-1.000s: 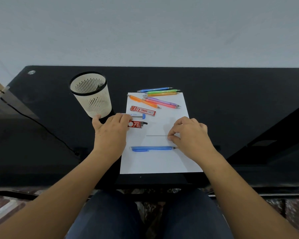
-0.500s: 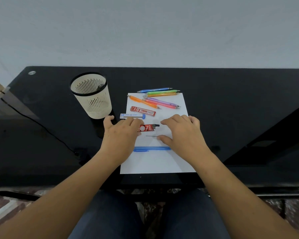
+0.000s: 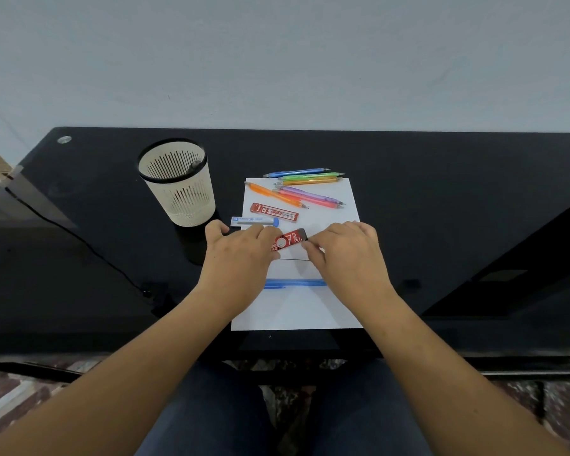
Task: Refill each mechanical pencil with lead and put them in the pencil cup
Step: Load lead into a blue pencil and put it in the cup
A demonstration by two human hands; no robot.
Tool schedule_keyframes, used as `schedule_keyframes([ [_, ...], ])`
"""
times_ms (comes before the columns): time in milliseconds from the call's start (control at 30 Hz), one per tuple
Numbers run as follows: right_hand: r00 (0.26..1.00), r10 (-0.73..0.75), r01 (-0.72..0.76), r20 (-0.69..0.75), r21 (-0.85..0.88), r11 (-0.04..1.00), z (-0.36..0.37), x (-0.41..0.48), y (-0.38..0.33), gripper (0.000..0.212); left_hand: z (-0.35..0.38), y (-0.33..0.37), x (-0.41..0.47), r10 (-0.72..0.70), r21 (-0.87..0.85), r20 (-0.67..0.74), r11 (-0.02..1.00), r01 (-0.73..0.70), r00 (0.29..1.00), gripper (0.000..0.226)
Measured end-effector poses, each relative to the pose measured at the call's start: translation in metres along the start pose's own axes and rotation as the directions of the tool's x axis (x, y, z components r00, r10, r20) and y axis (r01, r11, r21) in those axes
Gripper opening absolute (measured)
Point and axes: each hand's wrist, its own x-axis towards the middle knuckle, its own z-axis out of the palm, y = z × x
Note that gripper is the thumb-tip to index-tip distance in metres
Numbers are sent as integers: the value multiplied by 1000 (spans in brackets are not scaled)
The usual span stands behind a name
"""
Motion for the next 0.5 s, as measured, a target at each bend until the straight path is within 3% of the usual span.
schedule_keyframes([
  [167, 995, 45, -47, 84, 12, 999, -4, 4, 12, 30, 3, -11, 7, -46, 85, 37, 995, 42, 998, 41],
  [333, 974, -46, 35, 224, 54, 998, -6, -3, 21, 28, 13, -23, 8, -76, 112, 27, 991, 73, 997, 38],
  [500, 956, -120, 98, 268, 95, 991, 0, -14, 20, 31, 15, -27, 11, -101, 109, 47, 990, 95, 994, 49],
])
